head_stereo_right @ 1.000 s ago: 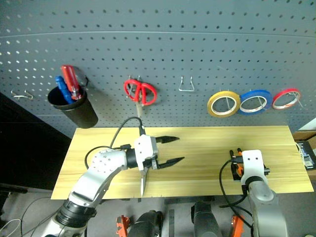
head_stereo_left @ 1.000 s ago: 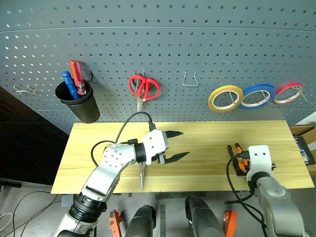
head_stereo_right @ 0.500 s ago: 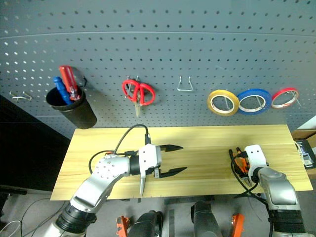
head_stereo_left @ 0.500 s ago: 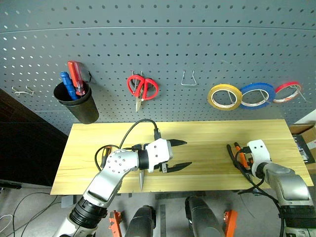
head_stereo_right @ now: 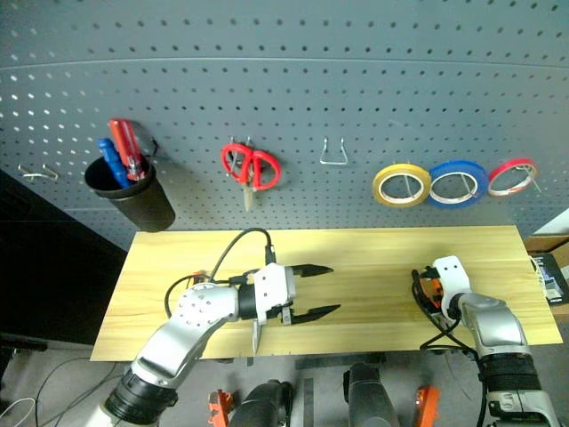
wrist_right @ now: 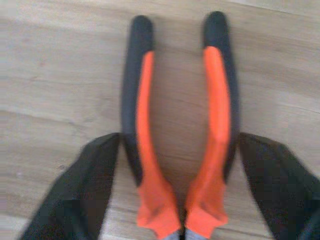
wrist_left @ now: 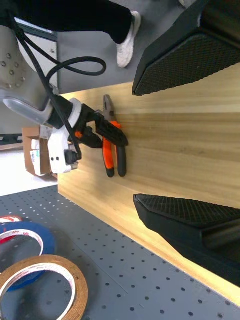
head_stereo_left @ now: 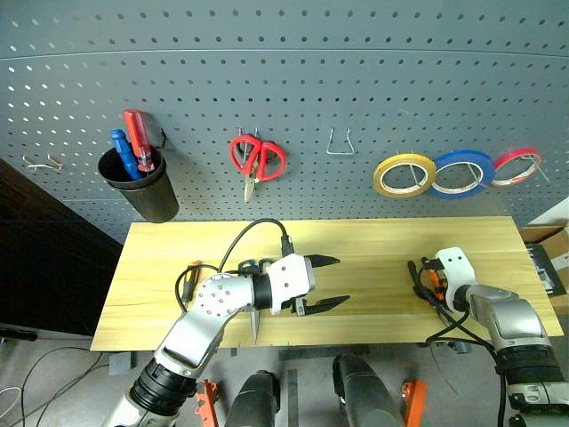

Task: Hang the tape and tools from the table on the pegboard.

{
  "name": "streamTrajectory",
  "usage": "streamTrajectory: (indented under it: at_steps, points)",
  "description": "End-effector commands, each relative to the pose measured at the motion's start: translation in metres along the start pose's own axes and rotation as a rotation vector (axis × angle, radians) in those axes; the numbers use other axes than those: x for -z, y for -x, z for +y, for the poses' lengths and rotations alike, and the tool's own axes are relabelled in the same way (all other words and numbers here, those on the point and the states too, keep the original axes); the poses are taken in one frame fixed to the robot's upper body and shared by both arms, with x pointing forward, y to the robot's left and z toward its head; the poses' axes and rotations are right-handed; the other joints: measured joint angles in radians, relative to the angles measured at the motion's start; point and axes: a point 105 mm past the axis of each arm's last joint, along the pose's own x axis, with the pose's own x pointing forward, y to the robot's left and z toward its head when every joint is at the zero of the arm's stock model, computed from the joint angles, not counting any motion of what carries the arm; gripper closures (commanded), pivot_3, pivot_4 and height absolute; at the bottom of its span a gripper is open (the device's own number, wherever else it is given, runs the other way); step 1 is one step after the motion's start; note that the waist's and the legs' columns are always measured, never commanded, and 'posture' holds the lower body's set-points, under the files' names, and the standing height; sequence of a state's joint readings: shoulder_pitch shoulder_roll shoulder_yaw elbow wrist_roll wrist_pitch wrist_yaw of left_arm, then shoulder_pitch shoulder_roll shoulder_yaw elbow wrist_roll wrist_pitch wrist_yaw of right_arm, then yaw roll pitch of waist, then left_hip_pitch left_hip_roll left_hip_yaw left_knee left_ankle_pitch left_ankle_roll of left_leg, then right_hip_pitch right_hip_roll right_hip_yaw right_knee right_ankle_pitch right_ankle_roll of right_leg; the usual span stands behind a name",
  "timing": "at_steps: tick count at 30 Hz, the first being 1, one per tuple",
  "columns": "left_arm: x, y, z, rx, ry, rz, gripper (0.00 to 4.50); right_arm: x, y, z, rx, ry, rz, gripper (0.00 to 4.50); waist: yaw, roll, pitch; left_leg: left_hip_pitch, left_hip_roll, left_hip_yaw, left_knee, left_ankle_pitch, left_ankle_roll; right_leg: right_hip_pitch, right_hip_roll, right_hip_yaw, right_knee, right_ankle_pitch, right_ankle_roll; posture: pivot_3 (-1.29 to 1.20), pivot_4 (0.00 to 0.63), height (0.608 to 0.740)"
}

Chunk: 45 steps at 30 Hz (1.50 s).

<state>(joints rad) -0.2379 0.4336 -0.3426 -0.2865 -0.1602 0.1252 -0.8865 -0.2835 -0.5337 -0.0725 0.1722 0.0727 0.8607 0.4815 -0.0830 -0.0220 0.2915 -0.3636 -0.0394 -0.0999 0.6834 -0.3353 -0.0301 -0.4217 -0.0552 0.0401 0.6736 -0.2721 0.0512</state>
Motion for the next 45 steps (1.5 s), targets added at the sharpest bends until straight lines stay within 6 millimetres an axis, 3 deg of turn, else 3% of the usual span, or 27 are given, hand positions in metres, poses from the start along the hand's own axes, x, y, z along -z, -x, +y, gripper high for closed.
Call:
streamTrajectory:
  at_steps: [1, 4, 8, 12, 19, 23, 28, 33, 39, 45]
  points:
    - [-0.014, 0.000, -0.007, 0.018, 0.000, -0.059, 1.16, 0.026, -0.002, 0.000, -0.016, -0.041, 0.091, 1.61, 0.000, -0.001, 0.000, 0.000, 0.000, 0.000, 0.000, 0.000, 0.000, 0.000, 0.000, 0.000, 0.000, 0.000, 0.000, -0.09, 0.283, 0.740]
    - [-0.011, 0.002, -0.006, 0.001, -0.006, -0.051, 1.16, 0.025, -0.001, 0.002, -0.021, -0.050, 0.085, 1.61, 0.002, -0.001, -0.001, 0.000, 0.000, -0.001, 0.001, 0.000, 0.000, 0.001, 0.000, 0.000, 0.000, 0.000, 0.000, -0.09, 0.279, 0.740]
    - [-0.005, 0.008, 0.000, -0.055, 0.002, -0.040, 1.16, 0.003, 0.007, 0.006, -0.001, 0.016, -0.009, 1.61, 0.003, -0.001, -0.001, 0.000, 0.000, -0.001, 0.001, 0.000, 0.000, 0.000, 0.000, 0.000, 0.000, 0.000, 0.000, -0.07, 0.272, 0.740]
    - [-0.002, 0.027, 0.019, -0.201, -0.002, -0.060, 1.16, -0.055, 0.041, 0.046, -0.032, 0.101, -0.288, 1.61, -0.002, 0.000, -0.001, -0.001, 0.000, 0.000, 0.000, 0.000, 0.000, -0.002, 0.000, 0.001, 0.001, 0.000, 0.000, -0.06, 0.264, 0.740]
    - [-0.008, 0.073, 0.045, -0.513, 0.117, -0.117, 1.16, -0.113, 0.102, 0.127, -0.055, 0.191, -0.704, 1.62, 0.009, 0.000, -0.002, -0.002, 0.001, -0.001, -0.002, 0.000, -0.001, -0.005, 0.000, 0.000, 0.003, 0.000, 0.000, -0.04, 0.254, 0.740]
    - [0.003, 0.096, 0.062, -0.690, 0.043, -0.030, 1.16, -0.161, 0.144, 0.152, -0.001, 0.261, -0.999, 1.62, 0.026, 0.000, -0.002, -0.002, -0.001, -0.001, -0.001, 0.001, -0.002, -0.005, -0.001, 0.000, 0.001, 0.000, 0.000, -0.02, 0.243, 0.740]
    - [-0.002, 0.086, 0.063, -0.698, 0.044, -0.069, 1.16, -0.203, 0.178, 0.167, 0.015, 0.349, -1.248, 1.62, 0.038, -0.001, -0.004, -0.002, -0.001, -0.002, -0.002, 0.001, -0.003, -0.006, -0.001, -0.002, 0.000, 0.000, 0.000, -0.02, 0.228, 0.740]
    - [-0.015, 0.071, 0.060, -0.661, 0.048, -0.126, 1.16, -0.243, 0.199, 0.173, 0.015, 0.375, -1.416, 1.62, 0.032, -0.003, -0.007, -0.004, -0.001, -0.001, -0.002, 0.001, -0.003, -0.007, -0.001, -0.002, -0.001, 0.000, 0.000, -0.02, 0.222, 0.740]
    - [-0.028, 0.057, 0.056, -0.602, 0.081, -0.177, 1.16, -0.274, 0.207, 0.180, 0.013, 0.410, -1.532, 1.62, 0.026, -0.004, -0.007, -0.004, -0.001, 0.002, -0.002, 0.001, -0.003, -0.010, -0.001, 0.000, 0.002, 0.000, 0.000, 0.00, 0.215, 0.740]
    - [-0.036, 0.052, 0.059, -0.592, 0.084, -0.198, 1.16, -0.284, 0.200, 0.183, -0.002, 0.440, -1.572, 1.62, 0.025, -0.006, -0.014, -0.013, 0.000, 0.003, 0.000, 0.002, -0.004, -0.022, -0.001, -0.001, 0.006, 0.000, 0.000, 0.01, 0.212, 0.740]
